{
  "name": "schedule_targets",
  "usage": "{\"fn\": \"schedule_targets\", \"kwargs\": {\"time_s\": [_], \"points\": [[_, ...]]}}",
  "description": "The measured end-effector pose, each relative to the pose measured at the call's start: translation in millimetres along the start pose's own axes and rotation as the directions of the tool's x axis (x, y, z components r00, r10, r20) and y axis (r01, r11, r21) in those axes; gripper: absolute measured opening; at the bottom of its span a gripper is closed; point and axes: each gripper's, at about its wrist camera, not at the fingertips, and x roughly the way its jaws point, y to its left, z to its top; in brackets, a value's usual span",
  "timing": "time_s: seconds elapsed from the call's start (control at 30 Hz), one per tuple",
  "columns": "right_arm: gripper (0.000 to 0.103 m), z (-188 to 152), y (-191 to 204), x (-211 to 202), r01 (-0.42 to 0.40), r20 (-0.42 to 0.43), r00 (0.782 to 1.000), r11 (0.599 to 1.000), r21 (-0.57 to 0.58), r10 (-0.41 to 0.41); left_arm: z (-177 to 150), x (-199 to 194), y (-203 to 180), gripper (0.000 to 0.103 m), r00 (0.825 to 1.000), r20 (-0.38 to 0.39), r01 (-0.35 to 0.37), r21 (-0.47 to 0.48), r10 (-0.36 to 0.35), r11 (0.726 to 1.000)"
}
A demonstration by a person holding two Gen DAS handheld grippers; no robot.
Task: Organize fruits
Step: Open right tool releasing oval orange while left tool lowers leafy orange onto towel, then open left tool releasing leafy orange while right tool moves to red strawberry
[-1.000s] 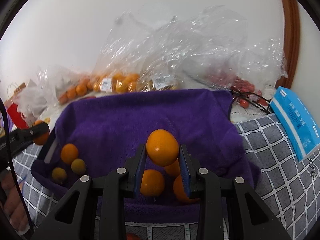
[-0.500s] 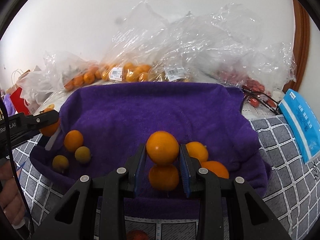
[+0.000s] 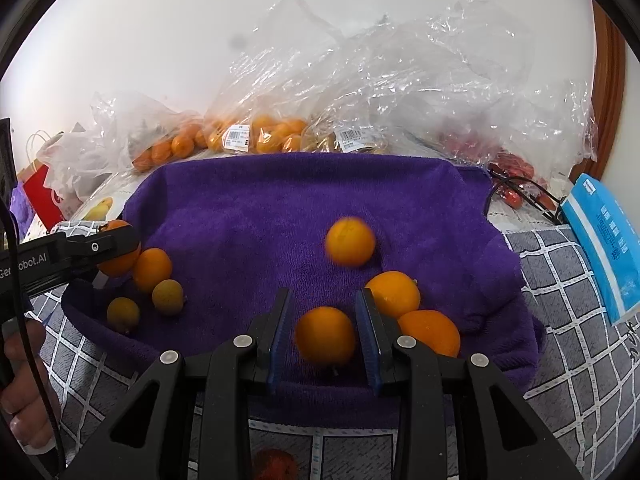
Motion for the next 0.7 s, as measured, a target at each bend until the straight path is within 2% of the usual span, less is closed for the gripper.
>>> {"fn": "schedule_targets", "kwargs": {"time_s": [0.4, 0.53, 0.7], "points": [[0.036, 3.1, -13.5, -9.6, 0.039, 0.035, 0.999, 0.998, 0.047, -0.041, -0.1, 0.6, 0.3, 0.040, 1.000, -0.002, 0.027, 0.003, -0.027, 1.000], [0.036, 4.1, -19.6, -10.6, 0.044, 0.043, 0.998, 0.996, 0.076, -0.047, 1.2, 3.1, 5.0, 0.046, 0.999, -0.024, 0.043, -0.027, -0.043, 0.999], [0.036, 3.3, -23.0, -11.1, 0.051, 0.044, 0.998, 0.995, 0.088, -0.055, 0.4, 1.6, 5.8, 0.050, 0.998, -0.015, 0.052, -0.039, -0.053, 0.998]]}}
